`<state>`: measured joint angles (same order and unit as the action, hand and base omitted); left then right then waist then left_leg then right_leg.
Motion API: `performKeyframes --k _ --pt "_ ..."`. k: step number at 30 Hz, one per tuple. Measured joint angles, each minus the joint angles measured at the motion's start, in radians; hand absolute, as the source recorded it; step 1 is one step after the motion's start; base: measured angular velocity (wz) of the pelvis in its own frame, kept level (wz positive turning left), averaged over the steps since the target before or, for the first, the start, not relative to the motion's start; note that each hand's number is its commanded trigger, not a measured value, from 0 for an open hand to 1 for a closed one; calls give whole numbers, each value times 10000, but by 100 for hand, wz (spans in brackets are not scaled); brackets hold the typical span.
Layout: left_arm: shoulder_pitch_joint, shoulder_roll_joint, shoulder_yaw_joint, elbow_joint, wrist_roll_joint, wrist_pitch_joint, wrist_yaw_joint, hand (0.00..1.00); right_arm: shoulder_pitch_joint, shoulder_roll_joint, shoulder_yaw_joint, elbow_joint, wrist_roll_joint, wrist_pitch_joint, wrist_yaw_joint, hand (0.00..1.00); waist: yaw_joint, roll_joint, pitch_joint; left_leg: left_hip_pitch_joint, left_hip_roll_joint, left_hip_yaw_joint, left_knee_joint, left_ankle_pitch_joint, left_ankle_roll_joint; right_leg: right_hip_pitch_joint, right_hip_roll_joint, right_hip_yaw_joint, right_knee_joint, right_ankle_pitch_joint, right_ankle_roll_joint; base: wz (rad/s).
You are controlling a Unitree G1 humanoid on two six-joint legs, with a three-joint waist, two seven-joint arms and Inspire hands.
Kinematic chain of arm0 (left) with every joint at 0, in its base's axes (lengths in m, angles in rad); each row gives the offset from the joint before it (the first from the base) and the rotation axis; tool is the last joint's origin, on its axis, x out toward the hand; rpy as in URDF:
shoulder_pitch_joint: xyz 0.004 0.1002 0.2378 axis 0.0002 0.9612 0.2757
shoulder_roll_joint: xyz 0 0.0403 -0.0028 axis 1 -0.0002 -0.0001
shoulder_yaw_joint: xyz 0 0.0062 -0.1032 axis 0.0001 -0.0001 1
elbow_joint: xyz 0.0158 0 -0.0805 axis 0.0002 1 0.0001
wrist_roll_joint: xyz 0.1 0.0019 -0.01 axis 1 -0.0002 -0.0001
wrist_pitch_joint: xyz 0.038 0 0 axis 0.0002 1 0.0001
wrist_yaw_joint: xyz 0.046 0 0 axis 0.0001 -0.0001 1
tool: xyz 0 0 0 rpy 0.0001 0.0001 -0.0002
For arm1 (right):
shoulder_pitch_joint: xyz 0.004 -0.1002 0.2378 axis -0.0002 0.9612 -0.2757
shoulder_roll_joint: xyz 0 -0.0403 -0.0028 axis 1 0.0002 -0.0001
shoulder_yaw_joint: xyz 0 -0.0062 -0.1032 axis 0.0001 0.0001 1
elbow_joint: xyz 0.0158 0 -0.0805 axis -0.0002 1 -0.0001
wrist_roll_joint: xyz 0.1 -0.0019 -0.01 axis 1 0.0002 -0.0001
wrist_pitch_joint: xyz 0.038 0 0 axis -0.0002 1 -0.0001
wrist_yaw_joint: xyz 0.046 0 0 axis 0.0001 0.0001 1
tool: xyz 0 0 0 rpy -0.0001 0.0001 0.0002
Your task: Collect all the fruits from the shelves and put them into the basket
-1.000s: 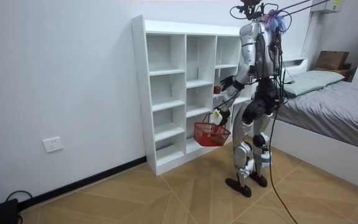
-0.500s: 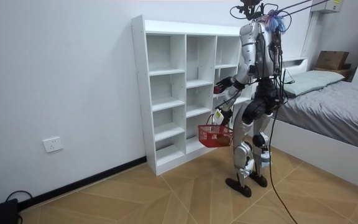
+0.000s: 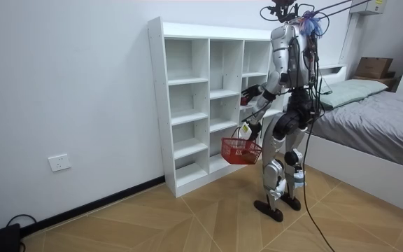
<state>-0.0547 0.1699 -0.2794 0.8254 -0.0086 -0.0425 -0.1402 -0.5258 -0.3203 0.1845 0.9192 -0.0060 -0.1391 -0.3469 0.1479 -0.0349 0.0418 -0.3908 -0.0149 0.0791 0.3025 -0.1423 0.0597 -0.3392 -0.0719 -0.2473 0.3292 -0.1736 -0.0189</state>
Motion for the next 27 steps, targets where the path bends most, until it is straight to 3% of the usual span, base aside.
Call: performKeyframes --k 27 --pt "-39 -67 -239 -3 -322 0 -80 100 39 37 482 299 -50 27 227 0 -4 149 -7 7 1 8 12 7 1 12 -3 16 -1 0 -1 0"
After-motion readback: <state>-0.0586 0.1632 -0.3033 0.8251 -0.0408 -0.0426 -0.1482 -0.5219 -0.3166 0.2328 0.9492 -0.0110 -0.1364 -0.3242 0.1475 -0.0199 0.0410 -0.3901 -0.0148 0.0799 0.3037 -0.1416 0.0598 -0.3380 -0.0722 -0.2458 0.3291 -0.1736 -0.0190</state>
